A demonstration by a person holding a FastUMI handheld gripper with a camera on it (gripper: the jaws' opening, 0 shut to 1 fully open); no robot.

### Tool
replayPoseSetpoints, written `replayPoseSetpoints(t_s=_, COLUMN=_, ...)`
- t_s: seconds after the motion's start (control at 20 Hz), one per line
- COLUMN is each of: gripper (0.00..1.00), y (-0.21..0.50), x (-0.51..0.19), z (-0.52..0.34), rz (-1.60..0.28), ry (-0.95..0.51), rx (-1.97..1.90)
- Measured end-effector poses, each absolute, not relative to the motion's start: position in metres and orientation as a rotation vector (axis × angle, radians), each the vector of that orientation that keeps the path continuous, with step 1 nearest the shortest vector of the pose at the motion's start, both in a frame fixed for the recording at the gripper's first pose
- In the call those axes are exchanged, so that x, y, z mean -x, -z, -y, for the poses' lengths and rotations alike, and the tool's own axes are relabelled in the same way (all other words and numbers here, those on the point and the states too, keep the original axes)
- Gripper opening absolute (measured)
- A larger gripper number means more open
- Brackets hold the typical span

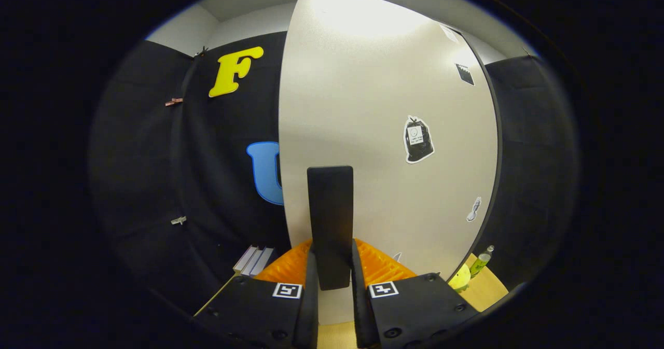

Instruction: Open the shoe cabinet door, grab the shoes and put them into the shoe cabinet, then close the shoe cabinet door.

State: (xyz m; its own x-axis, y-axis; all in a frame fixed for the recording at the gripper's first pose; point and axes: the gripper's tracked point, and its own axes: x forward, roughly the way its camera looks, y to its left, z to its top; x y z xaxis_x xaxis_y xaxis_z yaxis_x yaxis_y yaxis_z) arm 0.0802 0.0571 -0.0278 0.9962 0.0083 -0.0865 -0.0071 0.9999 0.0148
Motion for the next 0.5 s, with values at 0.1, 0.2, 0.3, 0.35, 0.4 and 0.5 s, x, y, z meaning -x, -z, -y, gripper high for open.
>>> replayPoseSetpoints(t_s=0.1, gripper=0.32, y=0.027, x=-0.066, z=-0.050, rz=-0.088, ry=-0.018, rx=-0.011)
replayPoseSetpoints(t_s=0.2, gripper=0.32, y=0.027, x=-0.053, z=-0.043, rz=-0.092, ry=-0.030, rx=-0.010)
replayPoseSetpoints(t_s=0.3, gripper=0.32, y=0.027, x=-0.039, z=-0.037, rz=-0.097, ry=-0.049, rx=-0.013)
replayPoseSetpoints(t_s=0.35, gripper=0.32, y=0.026, x=-0.031, z=-0.033, rz=-0.101, ry=-0.060, rx=-0.015)
replayPoseSetpoints(t_s=0.4, gripper=0.32, y=0.027, x=-0.024, z=-0.029, rz=-0.104, ry=-0.071, rx=-0.018)
replayPoseSetpoints(t_s=0.5, gripper=0.32, y=0.027, x=-0.009, z=-0.020, rz=-0.107, ry=-0.095, rx=-0.022)
